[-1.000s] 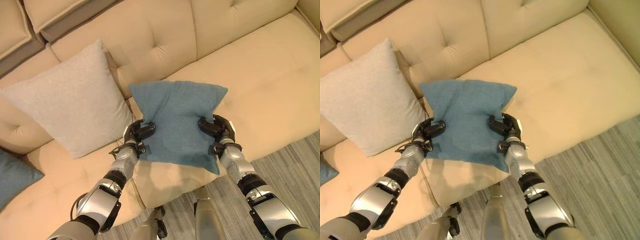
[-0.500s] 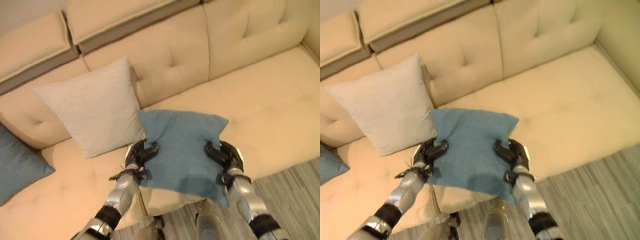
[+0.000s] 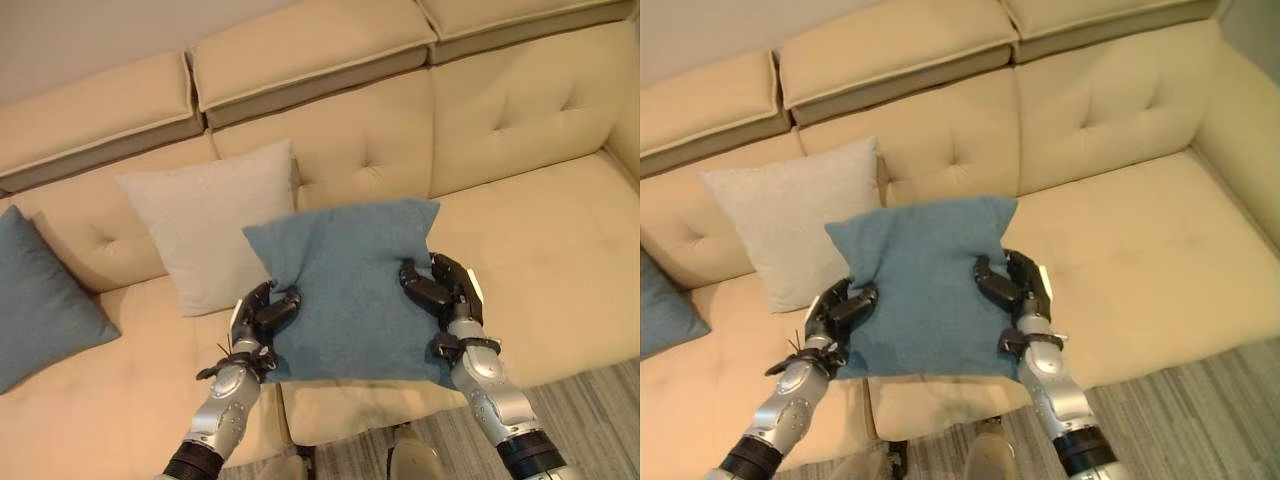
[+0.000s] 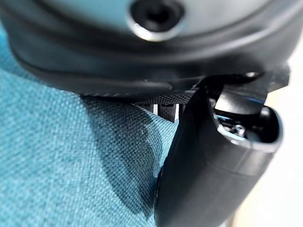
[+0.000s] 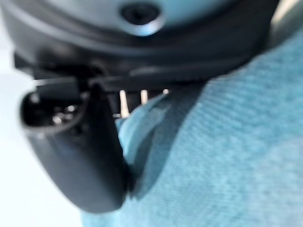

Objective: Pick up all the scattered cushions and arrange them neatly on the sofa.

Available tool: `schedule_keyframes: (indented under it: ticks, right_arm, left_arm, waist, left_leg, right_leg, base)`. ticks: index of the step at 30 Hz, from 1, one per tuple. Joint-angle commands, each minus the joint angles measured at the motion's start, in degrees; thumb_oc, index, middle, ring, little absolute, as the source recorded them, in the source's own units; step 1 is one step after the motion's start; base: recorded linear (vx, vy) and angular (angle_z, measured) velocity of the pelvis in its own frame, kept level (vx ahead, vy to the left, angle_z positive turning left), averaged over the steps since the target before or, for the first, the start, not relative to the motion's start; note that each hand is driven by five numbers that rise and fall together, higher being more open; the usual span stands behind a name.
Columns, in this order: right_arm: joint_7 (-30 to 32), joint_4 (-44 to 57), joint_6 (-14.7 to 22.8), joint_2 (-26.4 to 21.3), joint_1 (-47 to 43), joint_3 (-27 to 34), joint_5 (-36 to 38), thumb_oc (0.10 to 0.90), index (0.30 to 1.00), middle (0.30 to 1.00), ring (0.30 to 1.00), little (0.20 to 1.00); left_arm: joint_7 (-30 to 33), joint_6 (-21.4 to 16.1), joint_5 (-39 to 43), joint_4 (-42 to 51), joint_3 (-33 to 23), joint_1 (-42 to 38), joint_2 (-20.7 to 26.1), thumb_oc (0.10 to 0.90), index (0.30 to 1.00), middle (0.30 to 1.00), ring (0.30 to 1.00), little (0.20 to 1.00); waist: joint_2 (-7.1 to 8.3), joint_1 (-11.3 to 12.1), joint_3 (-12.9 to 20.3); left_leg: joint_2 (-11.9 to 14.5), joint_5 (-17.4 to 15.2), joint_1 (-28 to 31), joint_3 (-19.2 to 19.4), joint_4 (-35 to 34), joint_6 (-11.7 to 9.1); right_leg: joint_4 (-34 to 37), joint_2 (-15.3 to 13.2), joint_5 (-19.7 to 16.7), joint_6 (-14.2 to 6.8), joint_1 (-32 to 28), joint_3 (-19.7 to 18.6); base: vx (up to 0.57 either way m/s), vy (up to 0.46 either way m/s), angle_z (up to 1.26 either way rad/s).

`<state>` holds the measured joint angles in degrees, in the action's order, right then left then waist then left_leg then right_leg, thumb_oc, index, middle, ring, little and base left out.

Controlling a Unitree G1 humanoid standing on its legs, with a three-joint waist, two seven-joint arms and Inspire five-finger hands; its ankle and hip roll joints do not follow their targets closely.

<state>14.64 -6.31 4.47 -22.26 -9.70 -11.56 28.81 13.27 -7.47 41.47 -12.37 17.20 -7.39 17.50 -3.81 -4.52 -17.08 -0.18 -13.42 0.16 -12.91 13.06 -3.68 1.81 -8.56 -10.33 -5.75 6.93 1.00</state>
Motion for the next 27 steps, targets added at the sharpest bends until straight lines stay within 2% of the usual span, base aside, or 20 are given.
schedule_keyframes:
  ticks: [1,4,5,6,7,8,9,10,11,13,14,15,16,17,18,21,23,24,26,27]
  right_arm:
    - [-7.0,12.0,7.1,2.6,-5.2,-4.6,-1.1,0.4,0.3,0.3,0.3,0.3]
    - [-6.9,13.6,7.1,2.0,-5.2,-3.6,-4.3,0.4,0.3,0.3,0.3,0.3]
    - [-6.2,14.5,7.3,2.3,-5.2,-2.8,-7.2,0.4,0.3,0.3,0.3,0.3]
    - [-6.2,14.6,7.3,2.3,-5.2,-2.8,-7.2,0.4,0.3,0.3,0.3,0.3]
    - [-5.8,15.3,7.3,2.3,-5.0,-2.3,-8.3,0.4,0.3,0.3,0.3,0.3]
    - [-5.1,16.8,7.6,2.3,-4.2,-1.4,-9.5,0.4,0.3,0.3,0.3,0.3]
    - [-5.1,16.8,7.6,2.3,-4.2,-1.4,-9.5,0.4,0.3,0.3,0.3,0.3]
    - [-4.3,18.1,7.7,2.1,-3.2,-0.4,-11.5,0.4,0.3,0.3,0.3,0.3]
    - [-4.3,18.1,7.7,2.1,-3.2,-0.4,-11.5,0.4,0.3,0.3,0.3,0.3]
    - [-3.8,18.8,7.7,2.2,-2.2,0.6,-12.5,0.4,0.3,0.3,0.3,0.3]
    - [-3.8,18.9,7.6,2.2,-2.2,0.6,-12.5,0.4,0.3,0.3,0.3,0.3]
    - [-4.2,19.6,7.2,2.2,-1.4,1.2,-13.0,0.4,0.3,0.3,0.3,0.3]
    - [-4.2,19.6,7.2,2.2,-1.3,1.2,-13.0,0.4,0.3,0.3,0.3,0.3]
    - [-4.3,19.9,7.1,1.9,-0.7,1.3,-13.2,0.4,0.3,0.3,0.3,0.3]
    - [-4.3,20.0,7.1,1.9,-0.7,1.3,-13.2,0.4,0.3,0.3,0.3,0.3]
    - [-4.1,19.3,6.9,1.3,-0.6,1.7,-14.1,0.4,0.3,0.3,0.3,0.3]
    - [-3.8,18.0,6.4,0.9,-1.5,1.3,-14.4,0.4,0.3,0.3,0.3,0.3]
    - [-3.1,16.5,6.1,0.7,-2.6,0.6,-15.3,0.4,0.3,0.3,0.3,0.3]
    - [-2.9,15.9,5.8,0.5,-2.8,0.3,-15.5,0.4,0.3,0.3,0.3,0.3]
    - [-2.6,15.5,5.3,0.0,-1.8,0.5,-16.0,0.4,0.3,0.3,0.3,0.3]
  left_arm:
    - [-6.5,-8.1,-4.2,11.4,8.0,-12.0,-5.9,0.4,0.3,0.3,0.3,0.3]
    - [-5.9,-8.3,-6.2,11.9,7.9,-12.6,-5.6,0.4,0.3,0.3,0.3,0.3]
    - [-4.9,-8.8,-7.0,12.2,7.8,-13.0,-5.6,0.4,0.3,0.3,0.3,0.3]
    - [-4.9,-8.8,-7.0,12.2,7.8,-13.0,-5.6,0.4,0.3,0.3,0.3,0.3]
    - [-4.9,-8.9,-6.6,12.5,7.8,-13.0,-5.6,0.4,0.3,0.3,0.3,0.3]
    - [-4.7,-8.8,-6.2,12.7,7.9,-13.1,-5.1,0.4,0.3,0.3,0.3,0.3]
    - [-4.7,-8.8,-6.2,12.7,7.9,-13.1,-5.1,0.4,0.3,0.3,0.3,0.3]
    - [-4.8,-8.6,-5.0,12.6,8.3,-13.1,-5.2,0.4,0.3,0.3,0.3,0.3]
    - [-4.8,-8.6,-5.0,12.6,8.3,-13.1,-5.2,0.4,0.3,0.3,0.3,0.3]
    - [-4.9,-8.2,-4.1,12.6,9.0,-12.9,-5.3,0.4,0.3,0.3,0.3,0.3]
    - [-4.9,-8.2,-4.1,12.6,9.0,-12.9,-5.3,0.4,0.3,0.3,0.3,0.3]
    - [-5.6,-7.2,-1.6,13.9,10.2,-12.4,-5.1,0.4,0.3,0.3,0.3,0.3]
    - [-5.6,-7.2,-1.6,13.9,10.2,-12.4,-5.0,0.4,0.3,0.3,0.3,0.3]
    - [-6.1,-6.7,-0.7,14.3,10.7,-12.0,-4.6,0.4,0.3,0.3,0.3,0.3]
    - [-6.1,-6.7,-0.7,14.3,10.7,-12.0,-4.6,0.4,0.3,0.3,0.3,0.3]
    - [-6.4,-6.2,-0.6,14.8,10.7,-11.8,-3.6,0.4,0.3,0.3,0.3,0.3]
    - [-6.1,-6.5,-0.4,14.7,11.0,-12.3,-3.6,0.4,0.3,0.3,0.3,0.3]
    - [-5.7,-6.8,-0.4,14.1,11.3,-12.6,-3.9,0.4,0.3,0.3,0.3,0.3]
    - [-5.5,-7.0,-0.2,13.6,11.5,-12.9,-4.2,0.4,0.3,0.3,0.3,0.3]
    - [-5.4,-6.6,0.2,13.2,12.9,-13.4,-4.5,0.4,0.3,0.3,0.3,0.3]
  waist:
    - [1.01,-2.5,11.4]
    - [1.59,-2.9,11.4]
    - [1.93,-3.6,10.3]
    - [1.97,-3.5,10.3]
    - [1.78,-3.5,9.8]
    - [1.32,-3.4,9.0]
    - [1.31,-3.4,9.0]
    - [1.27,-3.1,8.6]
    - [1.27,-3.1,8.6]
    - [1.08,-2.6,8.7]
    - [1.17,-2.6,8.8]
    - [0.77,-1.4,9.5]
    - [0.77,-1.3,9.6]
    - [0.71,-0.4,10.1]
    - [0.68,-0.3,10.2]
    - [-0.11,1.2,11.4]
    - [-0.86,2.4,12.2]
    - [-1.38,2.4,12.8]
    - [-1.57,2.3,12.7]
    - [-1.28,1.8,12.6]
  left_leg:
    - [-0.6,-0.4,9.2,-0.9,-4.4,-0.2]
    - [-1.9,-2.4,9.4,1.2,-5.3,1.1]
    - [-2.6,-1.9,9.5,3.4,-5.5,1.8]
    - [-2.6,-1.9,9.5,3.4,-5.5,1.8]
    - [-2.5,-1.3,9.1,4.5,-5.6,2.0]
    - [-2.7,-0.2,8.1,6.6,-5.5,2.5]
    - [-2.7,-0.2,8.1,6.6,-5.5,2.5]
    - [-2.7,0.9,7.1,9.0,-5.5,2.9]
    - [-2.7,0.9,7.1,9.0,-5.5,2.9]
    - [-2.2,1.9,6.1,12.5,-5.9,3.6]
    - [-2.3,2.1,6.0,12.5,-6.0,3.6]
    - [-1.3,3.4,4.2,17.9,-6.4,4.6]
    - [-1.3,3.6,4.1,17.9,-6.4,4.6]
    - [-0.7,3.9,3.0,21.3,-6.0,5.0]
    - [-0.7,4.1,2.9,21.3,-6.1,5.0]
    - [0.5,4.9,0.7,27.4,-5.3,5.5]
    - [1.8,4.8,0.1,33.8,-5.0,5.7]
    - [2.7,3.9,0.4,36.4,-5.0,5.3]
    - [3.2,4.1,0.2,38.1,-4.8,5.2]
    - [4.3,5.3,-0.4,38.9,-4.2,4.6]
  right_leg:
    - [-8.4,-1.7,5.9,-5.0,4.6,-1.8]
    - [-6.7,-3.2,4.7,-6.1,4.5,-1.7]
    - [-6.4,-4.7,1.8,-7.2,5.4,-1.6]
    - [-6.4,-4.7,1.8,-7.2,5.5,-1.7]
    - [-7.0,-4.6,2.8,-7.0,6.0,-0.7]
    - [-8.7,-4.6,5.4,-5.8,5.0,2.4]
    - [-8.7,-4.5,5.4,-5.8,5.0,2.4]
    - [-12.8,-4.3,7.3,-4.8,3.8,4.9]
    - [-12.8,-4.3,7.3,-4.8,3.8,4.9]
    - [-17.2,-3.8,10.1,-4.0,1.7,7.7]
    - [-17.1,-3.9,9.9,-4.0,1.8,7.7]
    - [-21.6,-4.2,13.4,-3.3,-2.1,12.4]
    - [-21.5,-4.2,13.2,-3.3,-1.9,12.4]
    - [-21.4,-5.3,14.5,-3.3,-5.3,15.1]
    - [-21.1,-5.2,14.3,-3.2,-5.2,15.1]
    - [-20.9,-7.9,14.1,-3.7,-8.8,19.2]
    - [-20.4,-12.1,11.7,-4.8,-11.7,22.4]
    - [-20.8,-14.6,10.0,-6.5,-12.9,23.6]
    - [-21.3,-15.4,8.4,-7.2,-12.7,23.3]
    - [-19.9,-13.7,9.5,-7.3,-12.8,20.4]
  base:
    - [-0.21,0.149,-0.15]
    - [-0.29,0.205,-0.18]
    - [-0.29,0.172,-0.49]
    - [-0.33,0.17,-0.86]
    - [-0.32,0.147,-0.84]
    - [-0.32,0.146,-0.89]
    - [-0.41,0.162,-0.75]
    - [-0.21,0.073,-0.58]
    - [-0.32,0.098,-0.55]
    - [-0.19,0.047,-0.56]
    - [-0.34,0.03,-1.01]
    - [-0.26,0.011,-0.81]
    - [-0.39,-0.023,-1.36]
    - [-0.14,-0.03,-1.09]
    - [-0.21,-0.064,-1.3]
    - [-0.17,-0.085,-0.75]
    - [-0.16,-0.219,-1.58]
    - [-0.1,-0.224,-1.51]
    - [-0.1,-0.276,-1.64]
    - [-0.15,-0.485,-1.41]
